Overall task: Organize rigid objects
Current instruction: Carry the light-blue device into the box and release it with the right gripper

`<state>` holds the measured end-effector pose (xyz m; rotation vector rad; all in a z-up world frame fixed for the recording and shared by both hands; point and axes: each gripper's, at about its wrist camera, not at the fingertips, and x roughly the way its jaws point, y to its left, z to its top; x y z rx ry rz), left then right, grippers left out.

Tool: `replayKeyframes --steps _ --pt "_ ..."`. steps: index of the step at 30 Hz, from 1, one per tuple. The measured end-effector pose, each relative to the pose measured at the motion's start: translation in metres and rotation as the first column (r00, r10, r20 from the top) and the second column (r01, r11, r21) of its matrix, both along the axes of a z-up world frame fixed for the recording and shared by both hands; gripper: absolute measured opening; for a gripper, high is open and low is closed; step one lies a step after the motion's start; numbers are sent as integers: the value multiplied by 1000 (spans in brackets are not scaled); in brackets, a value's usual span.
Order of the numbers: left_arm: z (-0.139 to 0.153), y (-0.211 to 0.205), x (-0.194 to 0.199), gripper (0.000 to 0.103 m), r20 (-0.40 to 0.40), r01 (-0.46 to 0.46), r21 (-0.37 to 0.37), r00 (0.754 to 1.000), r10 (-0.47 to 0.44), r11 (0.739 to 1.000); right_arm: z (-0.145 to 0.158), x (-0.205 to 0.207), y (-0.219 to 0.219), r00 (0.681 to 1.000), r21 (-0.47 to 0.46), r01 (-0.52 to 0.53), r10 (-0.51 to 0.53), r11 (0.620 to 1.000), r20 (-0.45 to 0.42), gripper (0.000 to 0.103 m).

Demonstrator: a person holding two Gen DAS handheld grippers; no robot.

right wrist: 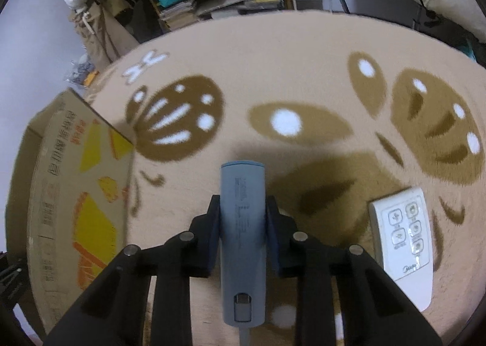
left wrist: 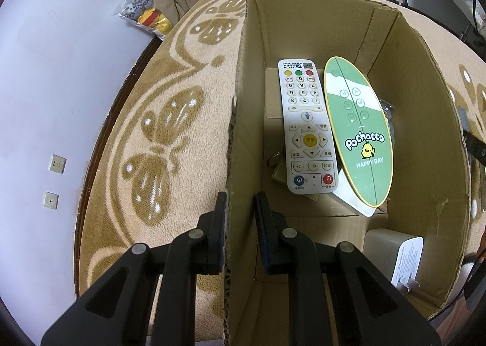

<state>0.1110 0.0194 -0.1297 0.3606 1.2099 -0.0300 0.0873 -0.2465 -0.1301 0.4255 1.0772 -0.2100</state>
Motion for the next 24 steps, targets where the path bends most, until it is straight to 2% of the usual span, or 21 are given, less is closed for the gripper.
replayKeyframes --steps 2,6,11,18,24 --pt "0 0 0 18 0 0 0 1000 0 1000 9 1 4 1000 9 -4 4 1000 31 29" --pt "-1 0 0 18 1 3 6 1000 -3 1000 26 1 8 992 83 -27 16 996 124 29" --pt "-1 -2 -1 17 0 2 6 1000 -2 1000 52 2 17 978 80 -51 34 996 206 29" --pt "-2 -2 -1 17 1 3 8 1000 -3 1000 98 0 25 938 99 -119 79 988 338 29" --pt "0 -6 -2 16 4 15 23 1000 -15 1000 128 2 50 900 79 -196 148 977 409 29"
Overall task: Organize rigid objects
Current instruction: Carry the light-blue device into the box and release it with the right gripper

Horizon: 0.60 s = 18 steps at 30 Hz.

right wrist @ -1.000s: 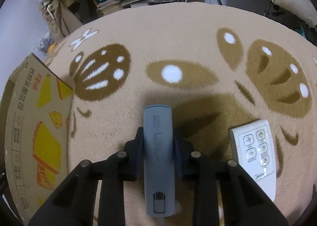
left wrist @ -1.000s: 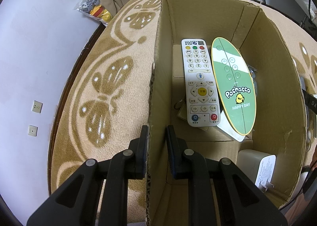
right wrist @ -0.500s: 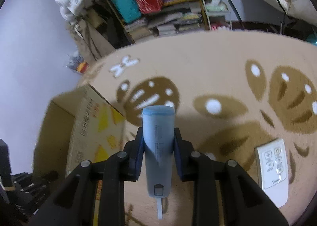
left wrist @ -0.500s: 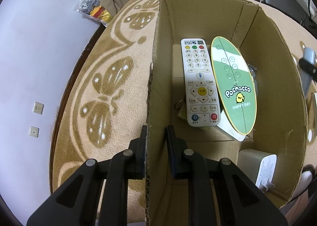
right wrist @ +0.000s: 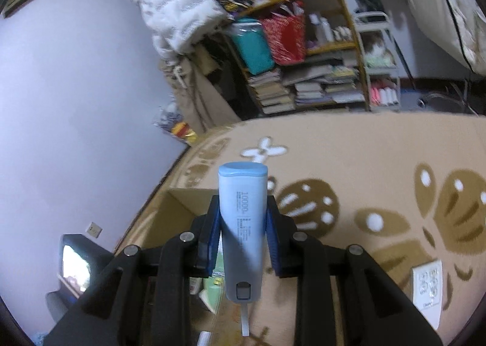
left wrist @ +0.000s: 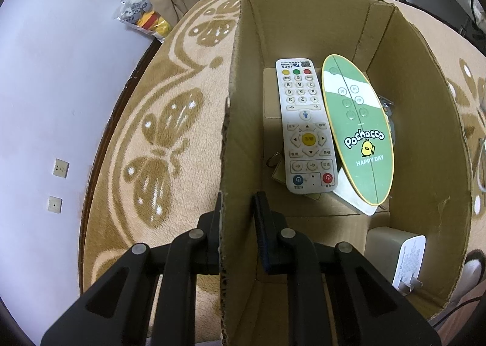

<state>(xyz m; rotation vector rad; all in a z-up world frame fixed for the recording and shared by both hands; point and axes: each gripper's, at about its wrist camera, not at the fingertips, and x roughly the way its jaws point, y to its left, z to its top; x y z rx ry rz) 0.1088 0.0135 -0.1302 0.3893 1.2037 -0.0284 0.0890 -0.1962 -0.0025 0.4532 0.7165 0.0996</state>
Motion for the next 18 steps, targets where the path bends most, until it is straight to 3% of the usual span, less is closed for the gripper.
replayKeyframes --steps 5,8,18 --pt "0 -1 0 16 -1 -1 -3 1000 1 1000 9 8 22 997 48 -77 76 996 24 29" --pt "-1 -2 -1 16 -1 -2 -3 1000 2 1000 5 11 37 996 22 -94 94 995 6 29" --pt "-1 -1 0 17 -1 -3 -6 1000 3 1000 -35 17 54 986 42 -127 131 991 -105 29"
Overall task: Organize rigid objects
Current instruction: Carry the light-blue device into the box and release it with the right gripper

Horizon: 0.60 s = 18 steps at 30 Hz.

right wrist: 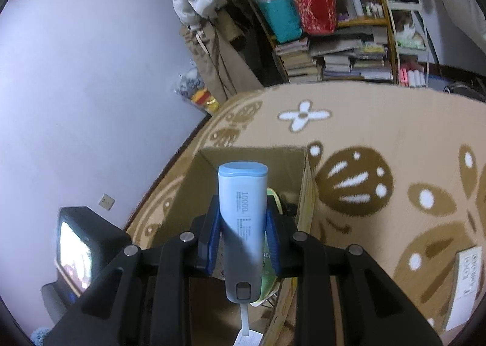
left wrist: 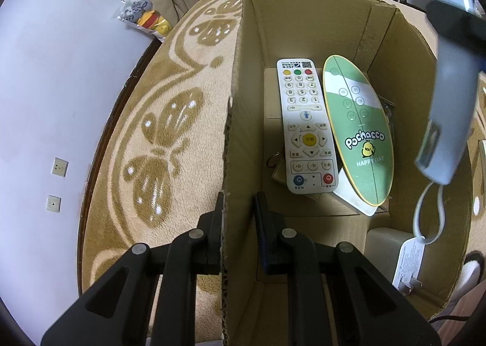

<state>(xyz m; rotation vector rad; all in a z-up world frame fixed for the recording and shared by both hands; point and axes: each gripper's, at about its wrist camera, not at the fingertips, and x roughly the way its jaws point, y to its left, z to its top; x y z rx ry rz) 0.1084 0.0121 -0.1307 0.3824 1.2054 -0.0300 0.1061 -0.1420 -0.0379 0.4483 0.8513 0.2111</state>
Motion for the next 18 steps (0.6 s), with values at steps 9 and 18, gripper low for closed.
replayKeyframes --steps 9,18 --pt "0 1 0 17 0 1 2 1000 -1 1000 -23 10 4 999 0 -2 2 1000 -53 29" --pt "0 2 0 18 -1 -1 -3 1000 1 1000 -30 17 16 999 -55 -12 10 998 -46 29"
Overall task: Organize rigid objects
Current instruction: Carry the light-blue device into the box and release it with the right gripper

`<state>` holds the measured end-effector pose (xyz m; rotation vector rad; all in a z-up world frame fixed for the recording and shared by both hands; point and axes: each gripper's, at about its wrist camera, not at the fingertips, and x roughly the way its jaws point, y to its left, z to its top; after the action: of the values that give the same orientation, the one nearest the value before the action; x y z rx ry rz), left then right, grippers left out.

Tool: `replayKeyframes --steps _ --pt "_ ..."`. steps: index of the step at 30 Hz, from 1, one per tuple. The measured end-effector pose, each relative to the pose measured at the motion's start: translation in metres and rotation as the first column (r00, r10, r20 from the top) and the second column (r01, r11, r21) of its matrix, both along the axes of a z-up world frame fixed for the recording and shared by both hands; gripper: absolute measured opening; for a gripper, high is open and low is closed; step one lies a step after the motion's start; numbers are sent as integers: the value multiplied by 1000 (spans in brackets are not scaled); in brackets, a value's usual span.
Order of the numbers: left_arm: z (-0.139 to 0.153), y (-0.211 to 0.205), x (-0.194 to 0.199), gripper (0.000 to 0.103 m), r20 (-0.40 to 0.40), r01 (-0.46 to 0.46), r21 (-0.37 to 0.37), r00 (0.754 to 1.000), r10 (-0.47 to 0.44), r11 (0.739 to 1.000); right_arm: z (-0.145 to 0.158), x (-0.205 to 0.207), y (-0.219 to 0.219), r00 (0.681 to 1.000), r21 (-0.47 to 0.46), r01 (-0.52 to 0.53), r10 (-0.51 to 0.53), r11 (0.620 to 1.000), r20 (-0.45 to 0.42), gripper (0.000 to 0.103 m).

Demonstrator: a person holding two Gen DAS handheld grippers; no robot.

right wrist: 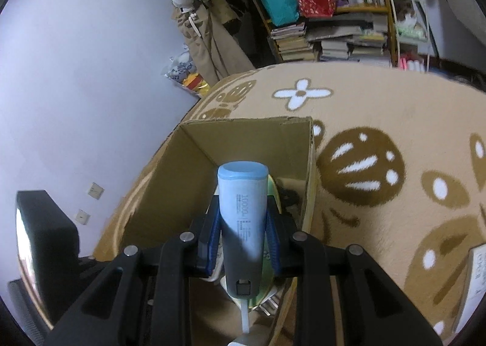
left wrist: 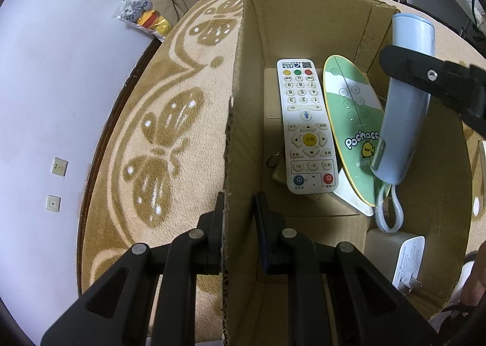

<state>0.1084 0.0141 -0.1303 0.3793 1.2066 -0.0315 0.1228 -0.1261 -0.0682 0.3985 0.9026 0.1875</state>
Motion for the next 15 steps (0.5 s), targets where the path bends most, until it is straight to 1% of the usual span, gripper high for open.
replayKeyframes --steps 11,15 --pt "0 0 0 18 1 1 3 1000 -1 1000 1 1 8 1000 -65 -6 7 998 14 29" --pt "1 1 1 18 2 2 6 1000 -2 1000 3 -1 7 1000 -53 1 0 999 20 30"
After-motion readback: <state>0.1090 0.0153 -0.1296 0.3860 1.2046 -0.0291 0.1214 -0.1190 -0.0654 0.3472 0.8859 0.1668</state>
